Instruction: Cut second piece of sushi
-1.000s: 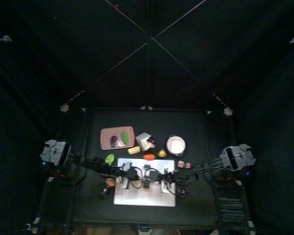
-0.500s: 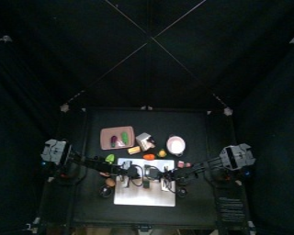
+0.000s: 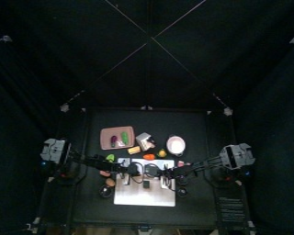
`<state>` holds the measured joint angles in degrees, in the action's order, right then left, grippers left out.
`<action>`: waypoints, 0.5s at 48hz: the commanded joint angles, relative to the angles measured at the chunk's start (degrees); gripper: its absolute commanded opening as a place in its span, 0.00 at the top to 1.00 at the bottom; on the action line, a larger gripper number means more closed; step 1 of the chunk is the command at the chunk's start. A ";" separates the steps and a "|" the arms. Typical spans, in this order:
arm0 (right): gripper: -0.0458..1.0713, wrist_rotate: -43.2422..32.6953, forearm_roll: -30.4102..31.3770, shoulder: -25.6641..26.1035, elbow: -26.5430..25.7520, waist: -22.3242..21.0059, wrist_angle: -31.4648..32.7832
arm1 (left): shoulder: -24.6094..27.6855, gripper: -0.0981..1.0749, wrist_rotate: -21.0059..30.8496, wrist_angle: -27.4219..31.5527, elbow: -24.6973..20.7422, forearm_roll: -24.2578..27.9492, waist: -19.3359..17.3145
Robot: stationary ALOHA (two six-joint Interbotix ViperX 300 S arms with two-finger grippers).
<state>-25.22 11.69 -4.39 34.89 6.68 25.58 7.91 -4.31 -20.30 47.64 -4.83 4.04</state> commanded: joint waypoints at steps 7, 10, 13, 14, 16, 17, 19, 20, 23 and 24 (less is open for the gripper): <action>0.68 0.00 0.44 2.37 -1.93 -0.97 -0.88 | -0.70 0.62 -0.09 -0.44 -1.58 0.00 -1.14; 0.68 0.09 0.44 2.99 -1.85 -0.97 -0.97 | -0.97 0.62 -0.09 -0.35 -1.58 0.00 -0.79; 0.68 0.09 0.44 3.69 -1.76 -0.97 -0.88 | -1.23 0.62 -0.09 -0.44 -1.49 0.00 -0.44; 0.68 0.09 0.44 3.87 -1.76 -0.97 -0.97 | -1.41 0.62 -0.09 -0.35 -1.49 0.00 -0.26; 0.68 0.00 0.44 4.31 -1.67 -0.97 -0.88 | -1.58 0.62 -0.09 -0.35 -1.41 0.00 0.00; 0.68 0.09 0.35 4.57 -1.58 -0.97 -0.88 | -1.76 0.62 -0.09 -0.44 -1.41 0.00 0.09; 0.68 0.09 0.44 5.01 -1.49 -0.97 -0.97 | -2.20 0.62 -0.09 -0.35 -1.23 0.00 0.44; 0.68 0.00 0.44 5.19 -1.41 -0.97 -0.97 | -2.37 0.62 -0.09 -0.35 -1.23 0.00 0.53; 0.68 0.00 0.44 5.71 -1.23 -0.97 -0.97 | -2.90 0.62 -0.09 -0.35 -1.23 0.00 0.79; 0.68 0.00 0.44 5.80 -1.14 -0.88 -0.97 | -3.08 0.62 -0.09 -0.35 -1.23 0.00 0.79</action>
